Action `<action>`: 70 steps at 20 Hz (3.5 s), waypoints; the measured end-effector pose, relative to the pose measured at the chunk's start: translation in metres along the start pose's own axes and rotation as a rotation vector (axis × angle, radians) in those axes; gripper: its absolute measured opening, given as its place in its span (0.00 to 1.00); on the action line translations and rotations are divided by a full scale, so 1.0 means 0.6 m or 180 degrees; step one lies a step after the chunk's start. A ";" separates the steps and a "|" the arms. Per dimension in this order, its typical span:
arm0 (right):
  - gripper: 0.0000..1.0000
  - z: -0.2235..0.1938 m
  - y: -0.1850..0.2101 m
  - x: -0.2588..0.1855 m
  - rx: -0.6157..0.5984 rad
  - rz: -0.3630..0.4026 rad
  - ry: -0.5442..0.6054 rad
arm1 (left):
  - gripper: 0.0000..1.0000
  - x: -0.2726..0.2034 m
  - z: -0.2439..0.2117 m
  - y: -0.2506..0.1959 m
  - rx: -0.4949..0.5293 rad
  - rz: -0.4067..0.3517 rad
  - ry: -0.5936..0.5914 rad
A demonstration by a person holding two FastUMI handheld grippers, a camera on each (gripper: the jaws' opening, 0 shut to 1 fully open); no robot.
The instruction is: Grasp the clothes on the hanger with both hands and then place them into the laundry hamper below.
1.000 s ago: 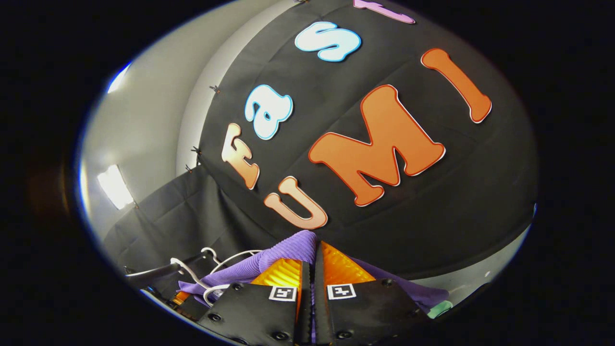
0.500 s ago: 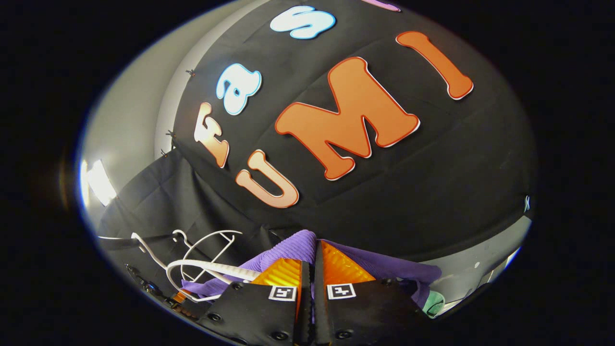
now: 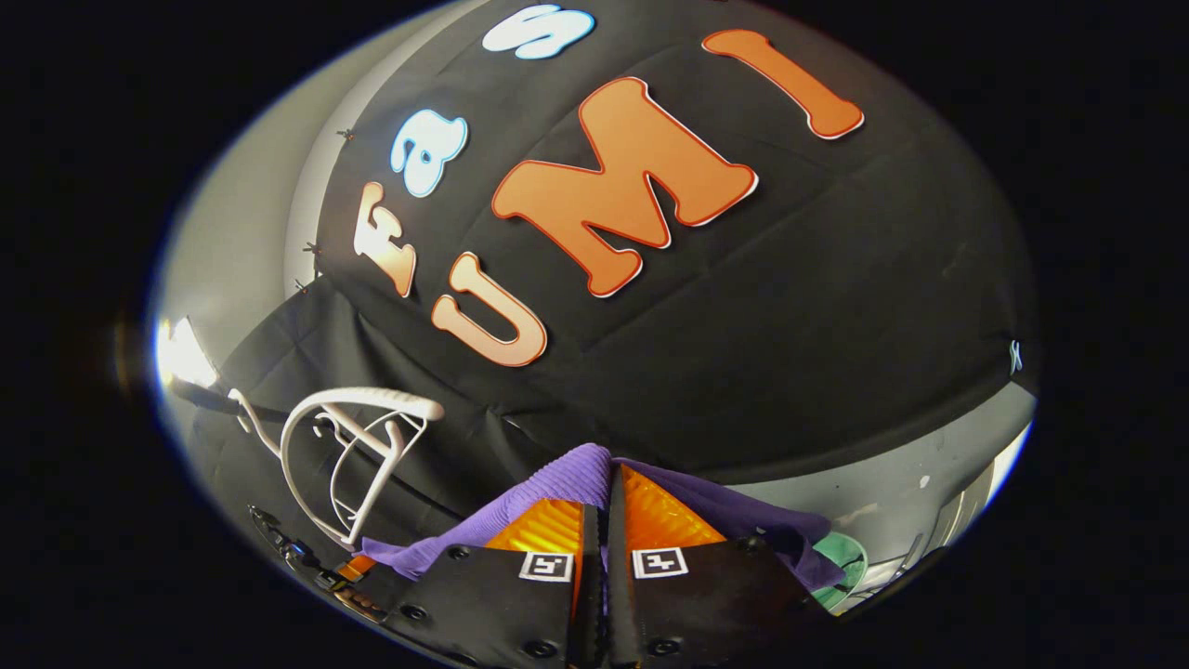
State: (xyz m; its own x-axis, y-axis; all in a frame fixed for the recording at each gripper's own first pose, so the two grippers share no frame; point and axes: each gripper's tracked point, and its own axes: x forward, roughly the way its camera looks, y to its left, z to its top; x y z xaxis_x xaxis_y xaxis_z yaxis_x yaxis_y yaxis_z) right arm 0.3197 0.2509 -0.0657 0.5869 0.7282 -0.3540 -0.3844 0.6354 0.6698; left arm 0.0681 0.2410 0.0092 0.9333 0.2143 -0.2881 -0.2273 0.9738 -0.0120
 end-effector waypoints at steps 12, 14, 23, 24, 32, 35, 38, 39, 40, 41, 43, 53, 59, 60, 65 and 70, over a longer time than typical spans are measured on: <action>0.10 -0.219 -0.013 -0.079 -0.0061 -0.0182 0.0228 | 0.00 -0.022 -0.145 -0.228 0.0134 -0.0643 0.0400; 0.10 -0.235 -0.017 -0.093 -0.0128 -0.0247 0.0227 | 0.00 -0.024 -0.158 -0.277 0.0141 -0.0781 0.0424; 0.10 -0.289 -0.067 -0.132 -0.0251 -0.0662 0.0199 | 0.00 0.015 -0.249 -0.430 0.0277 -0.1124 0.0761; 0.10 -0.296 -0.079 -0.133 -0.0284 -0.0742 0.0204 | 0.00 0.012 -0.271 -0.443 0.0338 -0.1116 0.0831; 0.10 -0.365 -0.215 -0.126 -0.0467 -0.1396 0.0404 | 0.00 0.050 -0.443 -0.492 0.0807 -0.1039 0.1447; 0.10 -0.399 -0.270 -0.108 -0.0430 -0.1602 0.0562 | 0.00 0.060 -0.522 -0.485 0.0857 -0.0971 0.1781; 0.10 -0.425 -0.317 -0.099 -0.0416 -0.1809 0.0703 | 0.00 0.081 -0.569 -0.472 0.0906 -0.0868 0.2019; 0.10 -0.434 -0.328 -0.096 -0.0414 -0.1869 0.0747 | 0.00 0.090 -0.586 -0.466 0.0925 -0.0836 0.2098; 0.10 -0.442 -0.338 -0.092 -0.0417 -0.1918 0.0793 | 0.00 0.094 -0.604 -0.460 0.0942 -0.0800 0.2180; 0.10 -0.450 -0.345 -0.089 -0.0419 -0.1956 0.0840 | 0.00 0.093 -0.619 -0.451 0.0964 -0.0765 0.2266; 0.10 -0.476 -0.363 -0.091 -0.0423 -0.2032 0.0955 | 0.00 0.085 -0.641 -0.438 0.1006 -0.0684 0.2444; 0.16 -0.504 -0.386 -0.101 -0.0447 -0.2278 0.1100 | 0.05 0.064 -0.683 -0.380 0.0935 -0.0381 0.2748; 0.52 -0.459 -0.348 -0.116 -0.0581 -0.2249 0.0823 | 0.48 0.031 -0.660 -0.350 0.0770 -0.0215 0.2710; 0.46 -0.453 -0.339 -0.128 -0.0597 -0.2254 0.0769 | 0.66 0.023 -0.648 -0.342 0.0737 -0.0161 0.2687; 0.97 -0.408 -0.287 -0.176 -0.0758 -0.2284 0.0482 | 0.97 -0.011 -0.571 -0.335 0.0722 -0.0144 0.2438; 0.98 -0.315 -0.196 -0.229 -0.1143 -0.2279 -0.0060 | 0.98 -0.012 -0.449 -0.363 0.0822 -0.0268 0.1932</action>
State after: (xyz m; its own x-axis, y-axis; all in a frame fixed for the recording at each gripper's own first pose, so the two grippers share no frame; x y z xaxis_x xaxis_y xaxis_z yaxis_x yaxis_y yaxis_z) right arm 0.1496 0.1244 -0.2190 0.7885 0.1099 -0.6052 -0.1138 0.9930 0.0320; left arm 0.0361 0.0068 -0.2440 0.6055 0.1289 -0.7853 -0.0159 0.9886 0.1500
